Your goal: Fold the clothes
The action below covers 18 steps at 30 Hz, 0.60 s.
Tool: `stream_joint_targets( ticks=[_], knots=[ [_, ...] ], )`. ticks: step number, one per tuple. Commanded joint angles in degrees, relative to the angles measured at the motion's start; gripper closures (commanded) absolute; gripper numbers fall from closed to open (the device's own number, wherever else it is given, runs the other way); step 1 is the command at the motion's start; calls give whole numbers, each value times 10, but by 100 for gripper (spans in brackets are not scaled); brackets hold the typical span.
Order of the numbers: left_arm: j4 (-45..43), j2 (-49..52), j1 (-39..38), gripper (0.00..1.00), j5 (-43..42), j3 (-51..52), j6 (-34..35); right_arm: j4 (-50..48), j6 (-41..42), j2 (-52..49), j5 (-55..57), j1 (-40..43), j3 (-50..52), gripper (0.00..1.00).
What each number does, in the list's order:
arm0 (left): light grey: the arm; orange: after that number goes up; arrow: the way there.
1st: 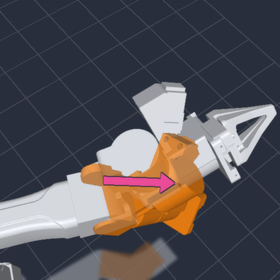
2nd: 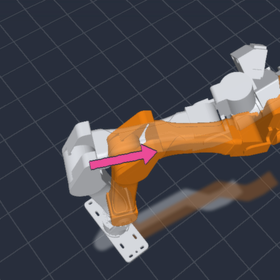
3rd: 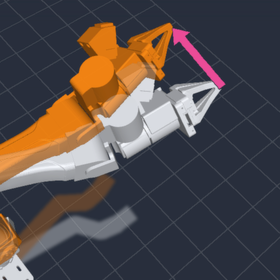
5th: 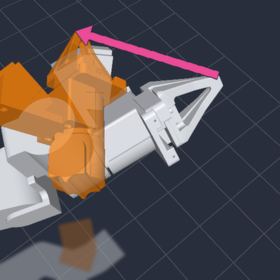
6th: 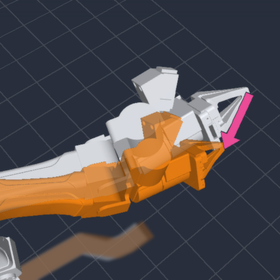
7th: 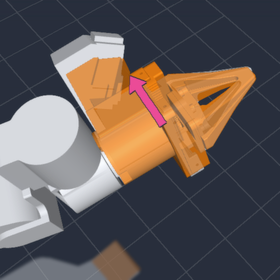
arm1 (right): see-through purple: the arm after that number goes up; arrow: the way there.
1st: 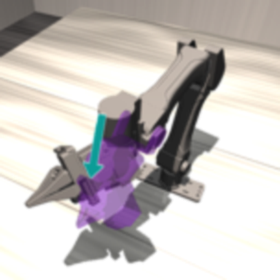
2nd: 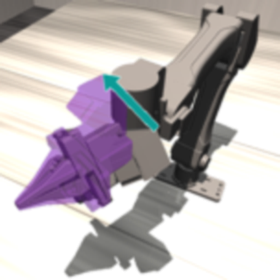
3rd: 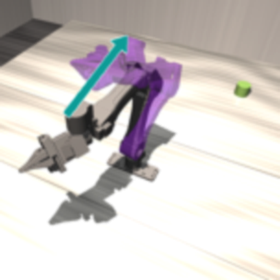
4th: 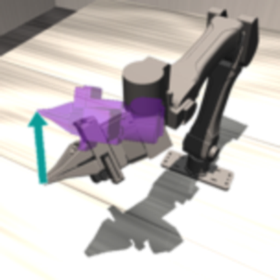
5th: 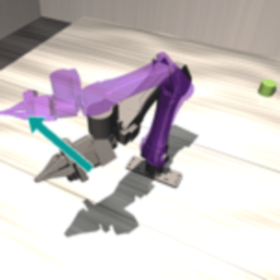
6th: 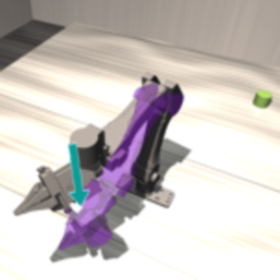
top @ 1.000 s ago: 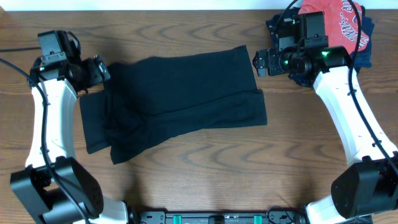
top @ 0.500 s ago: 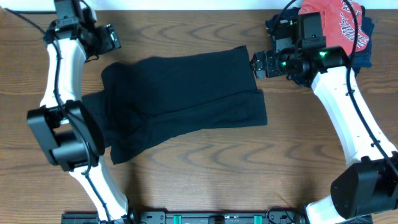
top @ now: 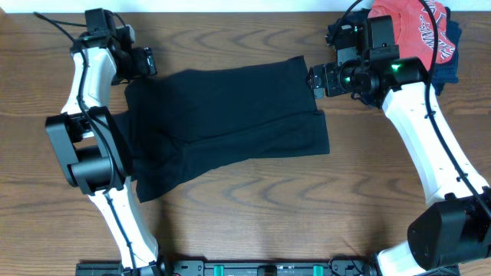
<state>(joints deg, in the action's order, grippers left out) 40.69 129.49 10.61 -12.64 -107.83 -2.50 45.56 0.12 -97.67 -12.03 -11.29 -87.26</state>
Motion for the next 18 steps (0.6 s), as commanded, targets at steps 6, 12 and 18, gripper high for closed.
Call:
stream_joint_targets(
  ticks=[6, 12, 18],
  knots=[
    [4, 55, -7, 28, 17, -11, -28, 1, -24, -5, 2, -3, -11, 6],
    [1, 55, -7, 56, 17, -17, -28, -8, -24, -5, 2, -3, -11, 6],
    [7, 47, -7, 77, 17, -34, -17, -16, -24, -5, 2, -3, -11, 6]
  ],
)
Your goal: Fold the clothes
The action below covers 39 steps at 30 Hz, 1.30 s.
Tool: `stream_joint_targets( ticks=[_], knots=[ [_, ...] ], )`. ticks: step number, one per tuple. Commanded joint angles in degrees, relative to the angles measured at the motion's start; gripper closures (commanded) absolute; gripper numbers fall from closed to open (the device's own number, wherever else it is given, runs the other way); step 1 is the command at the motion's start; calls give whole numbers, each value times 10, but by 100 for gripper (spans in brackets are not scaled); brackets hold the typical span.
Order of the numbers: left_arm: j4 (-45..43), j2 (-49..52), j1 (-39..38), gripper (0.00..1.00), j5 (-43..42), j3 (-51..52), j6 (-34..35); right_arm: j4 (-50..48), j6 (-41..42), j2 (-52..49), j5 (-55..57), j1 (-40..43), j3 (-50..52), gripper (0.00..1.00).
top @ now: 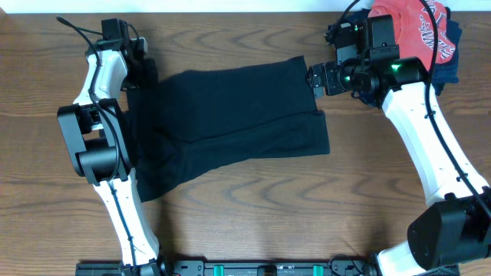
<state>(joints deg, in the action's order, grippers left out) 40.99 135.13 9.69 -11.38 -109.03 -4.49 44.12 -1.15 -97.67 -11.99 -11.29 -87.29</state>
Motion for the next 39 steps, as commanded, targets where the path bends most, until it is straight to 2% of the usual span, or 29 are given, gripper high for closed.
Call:
stream_joint_targets(
  ticks=[1, 8, 13, 16, 19, 20, 23, 25, 27, 39],
  knots=[
    [4, -14, 2, 79, 4, -24, 7, -2, -11, -5, 2, -3, -11, 6],
    [16, -85, 0, 87, 5, -30, 18, -2, -11, -5, 2, -3, -11, 6],
    [99, -137, -12, 93, 5, -30, 18, -2, -11, -5, 2, -3, -11, 5],
    [154, -142, -25, 94, 5, -29, 14, -2, -13, -5, 2, -3, -11, 5],
    [142, -134, -30, 94, 33, -14, 7, -2, -13, -5, 2, -3, -11, 5],
    [134, -129, -30, 89, 35, -12, 7, -1, -13, -5, 2, -3, -11, 5],
    [110, -110, -27, 57, 35, -11, 7, 5, -17, -5, 2, -3, -11, 4],
    [101, -96, -25, 52, 40, -11, 14, 9, -17, -5, 2, -3, -11, 5],
    [92, -77, -23, 52, 60, -11, 33, 13, -17, -5, 2, -3, -11, 5],
    [82, -16, -23, 56, 61, -11, 33, 16, -24, -5, 2, -3, -11, 5]
  ],
)
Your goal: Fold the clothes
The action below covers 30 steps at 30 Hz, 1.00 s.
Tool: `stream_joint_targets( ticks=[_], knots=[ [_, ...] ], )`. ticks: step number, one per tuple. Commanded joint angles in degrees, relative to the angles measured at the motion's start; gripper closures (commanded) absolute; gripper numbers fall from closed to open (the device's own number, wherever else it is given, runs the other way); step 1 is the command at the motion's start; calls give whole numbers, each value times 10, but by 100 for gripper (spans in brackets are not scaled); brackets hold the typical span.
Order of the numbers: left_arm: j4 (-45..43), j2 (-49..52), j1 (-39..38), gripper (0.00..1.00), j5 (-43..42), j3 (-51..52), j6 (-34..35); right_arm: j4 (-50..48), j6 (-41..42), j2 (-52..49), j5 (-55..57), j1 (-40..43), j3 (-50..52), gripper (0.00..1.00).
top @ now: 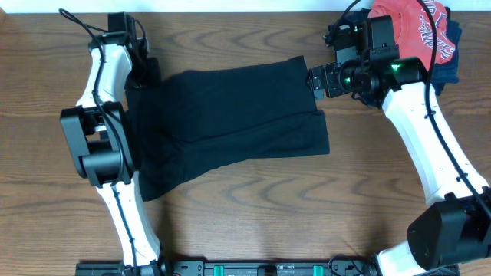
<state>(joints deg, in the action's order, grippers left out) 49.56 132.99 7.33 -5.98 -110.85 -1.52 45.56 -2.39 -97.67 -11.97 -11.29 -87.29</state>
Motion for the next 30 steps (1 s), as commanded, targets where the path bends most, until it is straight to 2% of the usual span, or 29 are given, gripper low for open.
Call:
stream_joint_targets(
  ticks=[1, 3, 9, 10, 19, 24, 30],
  knots=[
    [-8, 5, 1, 56, 8, 7, 3, 1, -11, -5, 2, -3, -11, 5],
    [-18, 5, 1, 60, 10, 7, 3, 1, -11, -5, 2, -3, -11, 5],
    [-24, 6, 1, 86, 9, 7, 3, 1, -11, -5, 1, -3, -11, 5],
    [-23, 7, 1, 93, 9, 7, 3, 1, -11, -5, 2, -3, -11, 5],
    [-14, 2, 1, 94, 11, 3, 3, 1, -11, -5, 2, -3, -11, 5],
    [11, -49, -1, 94, 11, -5, 3, 1, -11, -5, 2, -3, -11, 5],
    [99, -130, -20, 94, 11, -5, 3, 1, -11, -5, 1, -3, -11, 5]
  ],
)
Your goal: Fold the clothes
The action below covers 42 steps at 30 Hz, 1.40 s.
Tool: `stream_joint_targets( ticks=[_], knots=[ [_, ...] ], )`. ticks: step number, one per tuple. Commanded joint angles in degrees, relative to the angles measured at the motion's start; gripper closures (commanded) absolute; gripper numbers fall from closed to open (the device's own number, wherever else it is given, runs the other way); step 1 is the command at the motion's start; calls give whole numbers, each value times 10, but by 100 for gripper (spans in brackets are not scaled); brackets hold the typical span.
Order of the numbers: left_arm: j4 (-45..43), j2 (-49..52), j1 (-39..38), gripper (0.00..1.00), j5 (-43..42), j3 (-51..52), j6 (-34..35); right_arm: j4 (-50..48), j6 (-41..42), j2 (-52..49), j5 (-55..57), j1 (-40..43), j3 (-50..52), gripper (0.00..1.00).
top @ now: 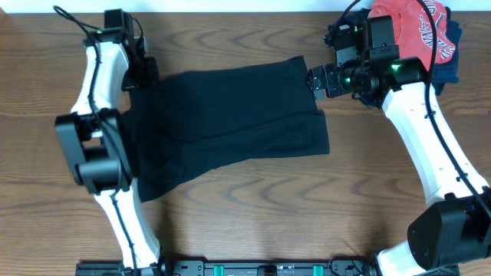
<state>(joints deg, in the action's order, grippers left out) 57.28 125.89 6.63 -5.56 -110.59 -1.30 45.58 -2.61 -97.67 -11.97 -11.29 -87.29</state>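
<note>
A black garment (230, 123) lies spread flat across the middle of the wooden table, with a fold line running across it. My left gripper (146, 73) sits at the garment's upper left corner, pointing down onto the cloth; its dark fingers merge with the fabric, so their state is hidden. At the upper right edge of the garment my right gripper (314, 80) has its fingers closed together on the cloth.
A pile of other clothes, red (410, 31) over dark blue (449, 65), lies at the far right corner behind my right arm. The left arm's base link (88, 149) stands beside the garment's left edge. Bare table (307, 207) stretches along the front.
My left arm has shifted slightly to the left, while its gripper stays at the garment's upper left corner. The right arm and the garment have not moved.
At first my left gripper lay beside the garment's upper left corner, pointing right. It then turned down onto that corner and has stayed there with small shifts of the arm. My right gripper has stayed at the upper right edge throughout.
</note>
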Motion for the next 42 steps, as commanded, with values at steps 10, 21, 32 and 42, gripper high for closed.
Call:
stream_joint_targets(
  ticks=[10, 21, 32, 42],
  knots=[
    [177, -71, -78, 94, 7, 55, 28, 0, -9, -5, 2, -3, -11, 5],
    [155, -71, -126, 94, 5, 268, 36, -4, -9, -5, 2, -3, -11, 5],
    [132, -122, -124, 83, 5, 219, 35, -10, -9, -5, 1, -3, -11, 5],
    [55, -189, -124, 47, 5, 216, -4, -10, -9, -5, 1, -3, -11, 5]
  ],
)
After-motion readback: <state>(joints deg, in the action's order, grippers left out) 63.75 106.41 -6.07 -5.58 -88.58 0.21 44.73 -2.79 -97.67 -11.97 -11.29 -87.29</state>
